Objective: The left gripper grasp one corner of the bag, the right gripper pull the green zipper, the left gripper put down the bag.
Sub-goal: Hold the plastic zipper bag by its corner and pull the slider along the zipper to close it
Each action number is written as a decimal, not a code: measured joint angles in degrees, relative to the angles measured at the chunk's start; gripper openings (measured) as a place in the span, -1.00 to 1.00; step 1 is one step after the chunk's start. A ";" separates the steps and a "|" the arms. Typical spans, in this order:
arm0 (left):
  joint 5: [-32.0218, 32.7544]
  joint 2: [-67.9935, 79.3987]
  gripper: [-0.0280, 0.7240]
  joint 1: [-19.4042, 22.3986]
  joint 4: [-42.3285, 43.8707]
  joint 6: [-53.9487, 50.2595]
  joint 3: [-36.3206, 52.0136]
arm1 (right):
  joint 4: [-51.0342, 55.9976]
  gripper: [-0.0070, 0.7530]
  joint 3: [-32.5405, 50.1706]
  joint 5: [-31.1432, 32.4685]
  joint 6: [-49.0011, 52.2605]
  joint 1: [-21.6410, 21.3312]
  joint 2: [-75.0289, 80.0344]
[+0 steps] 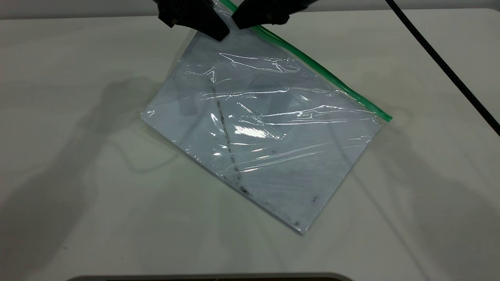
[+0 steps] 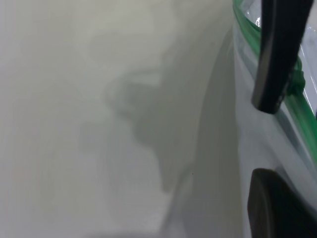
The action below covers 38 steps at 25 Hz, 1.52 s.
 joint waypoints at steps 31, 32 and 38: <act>-4.66 -1.04 -0.78 0.56 -5.22 1.44 0.00 | -3.95 -0.89 -0.62 -1.06 -1.43 -6.74 3.45; -4.73 -1.04 -0.78 0.91 -6.81 2.43 0.00 | -4.06 -0.89 -0.62 -1.06 -1.42 -7.36 3.45; -5.07 -2.00 -0.78 2.59 -12.93 5.36 0.00 | -4.37 -0.89 -0.62 -2.18 -1.80 -10.38 5.09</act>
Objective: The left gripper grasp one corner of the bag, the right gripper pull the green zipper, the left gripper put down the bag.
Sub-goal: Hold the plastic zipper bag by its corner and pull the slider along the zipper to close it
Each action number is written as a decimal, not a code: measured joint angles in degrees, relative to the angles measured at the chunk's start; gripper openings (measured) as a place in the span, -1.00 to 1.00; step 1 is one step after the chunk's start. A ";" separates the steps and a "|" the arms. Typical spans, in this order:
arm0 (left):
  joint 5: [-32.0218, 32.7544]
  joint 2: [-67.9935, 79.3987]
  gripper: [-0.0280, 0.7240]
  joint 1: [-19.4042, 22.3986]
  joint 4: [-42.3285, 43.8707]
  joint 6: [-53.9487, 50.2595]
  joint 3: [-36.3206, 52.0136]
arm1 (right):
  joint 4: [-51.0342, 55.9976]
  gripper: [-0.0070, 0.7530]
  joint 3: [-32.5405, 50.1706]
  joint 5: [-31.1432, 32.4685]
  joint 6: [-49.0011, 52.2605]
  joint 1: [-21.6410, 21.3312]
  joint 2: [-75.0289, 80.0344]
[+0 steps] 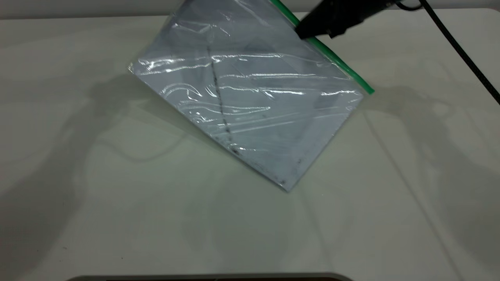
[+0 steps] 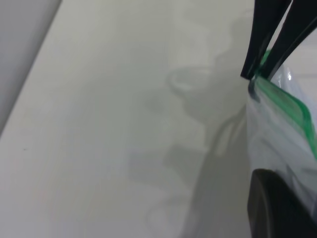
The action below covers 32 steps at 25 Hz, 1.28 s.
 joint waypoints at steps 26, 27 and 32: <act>-0.53 -1.86 -0.78 3.43 -4.26 0.71 0.00 | -6.55 -0.89 0.00 -0.50 -1.07 -7.31 4.45; -0.84 -1.86 -0.78 3.49 -4.26 0.83 0.00 | -7.13 -0.89 0.00 -0.81 -1.07 -7.42 4.45; -1.01 -1.86 -0.78 3.49 -4.32 0.89 0.00 | -7.75 -0.89 0.00 -0.81 -1.07 -7.55 4.47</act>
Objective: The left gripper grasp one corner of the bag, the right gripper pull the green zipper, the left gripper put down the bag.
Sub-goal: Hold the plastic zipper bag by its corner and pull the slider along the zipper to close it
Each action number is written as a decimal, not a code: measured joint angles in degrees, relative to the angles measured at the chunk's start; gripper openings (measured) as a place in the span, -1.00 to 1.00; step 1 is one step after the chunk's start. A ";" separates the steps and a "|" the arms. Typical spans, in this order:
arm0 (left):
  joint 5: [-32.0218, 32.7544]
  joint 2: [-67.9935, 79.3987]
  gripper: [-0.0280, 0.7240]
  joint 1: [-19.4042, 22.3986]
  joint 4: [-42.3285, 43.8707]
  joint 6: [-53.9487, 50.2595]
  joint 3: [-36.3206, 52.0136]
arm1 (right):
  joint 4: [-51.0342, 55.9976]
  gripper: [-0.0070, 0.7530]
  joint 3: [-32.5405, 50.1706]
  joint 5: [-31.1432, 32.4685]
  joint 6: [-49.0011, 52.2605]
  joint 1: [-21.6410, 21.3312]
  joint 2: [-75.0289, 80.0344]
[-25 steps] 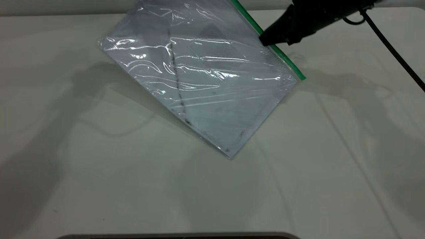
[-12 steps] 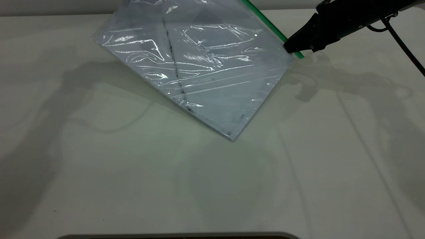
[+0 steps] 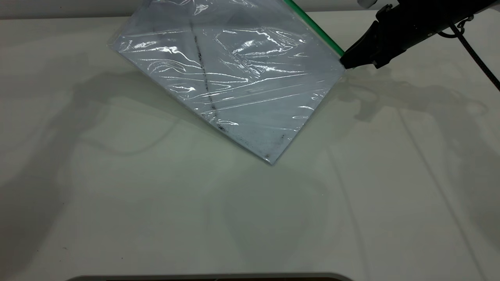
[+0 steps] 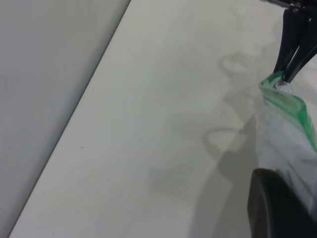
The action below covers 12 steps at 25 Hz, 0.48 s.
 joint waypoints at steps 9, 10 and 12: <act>-1.12 0.45 -0.78 0.51 0.00 -3.97 0.00 | 4.93 -0.21 0.06 -3.02 0.00 -0.62 -0.58; -1.16 1.11 -0.78 0.57 -0.21 -4.59 0.00 | 5.44 -0.02 0.06 -3.65 0.00 -0.68 -1.22; -0.98 2.97 -0.78 0.23 -0.70 -5.53 0.00 | 6.46 0.29 0.06 -3.88 0.95 -0.68 -3.13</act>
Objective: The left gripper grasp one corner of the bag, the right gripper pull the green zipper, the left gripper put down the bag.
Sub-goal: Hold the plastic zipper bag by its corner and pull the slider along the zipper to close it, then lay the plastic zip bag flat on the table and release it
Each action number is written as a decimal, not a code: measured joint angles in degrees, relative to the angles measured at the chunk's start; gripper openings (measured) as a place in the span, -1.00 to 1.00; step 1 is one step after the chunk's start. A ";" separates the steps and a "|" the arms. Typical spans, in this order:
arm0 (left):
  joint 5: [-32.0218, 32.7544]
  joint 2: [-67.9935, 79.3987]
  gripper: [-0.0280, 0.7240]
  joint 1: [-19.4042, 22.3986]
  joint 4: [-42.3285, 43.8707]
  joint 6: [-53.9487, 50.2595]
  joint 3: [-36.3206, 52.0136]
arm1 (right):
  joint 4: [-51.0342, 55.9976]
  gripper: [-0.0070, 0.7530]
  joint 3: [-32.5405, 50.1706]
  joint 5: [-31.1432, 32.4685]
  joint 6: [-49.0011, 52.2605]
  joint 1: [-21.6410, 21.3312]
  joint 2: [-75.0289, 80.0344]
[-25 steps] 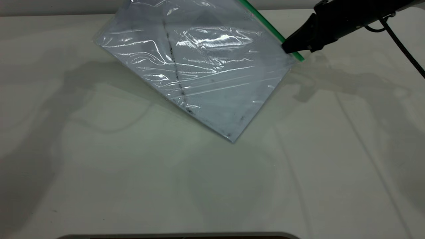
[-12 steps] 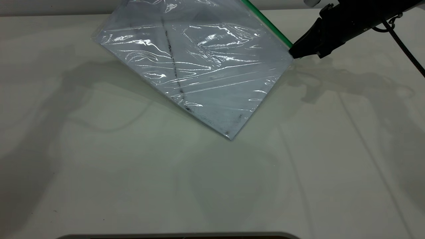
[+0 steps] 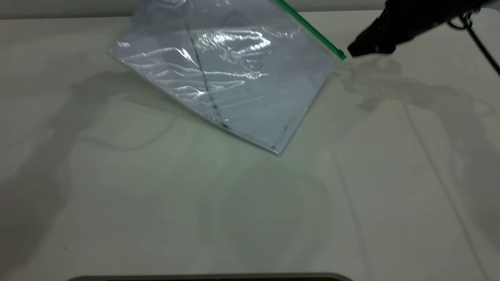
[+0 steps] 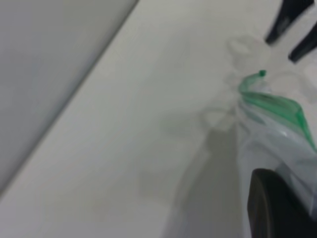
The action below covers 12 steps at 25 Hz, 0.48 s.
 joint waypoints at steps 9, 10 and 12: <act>-6.56 7.09 -0.73 -5.23 -0.77 -8.44 0.00 | -6.83 0.50 0.05 10.79 19.60 0.00 -14.38; -7.87 7.09 -0.69 -5.29 -0.77 -10.09 0.00 | -9.04 0.46 0.05 13.87 22.28 0.00 -15.98; -9.18 6.96 -0.50 -5.10 -0.71 -14.20 0.00 | -13.47 0.38 0.05 19.28 27.34 0.00 -20.31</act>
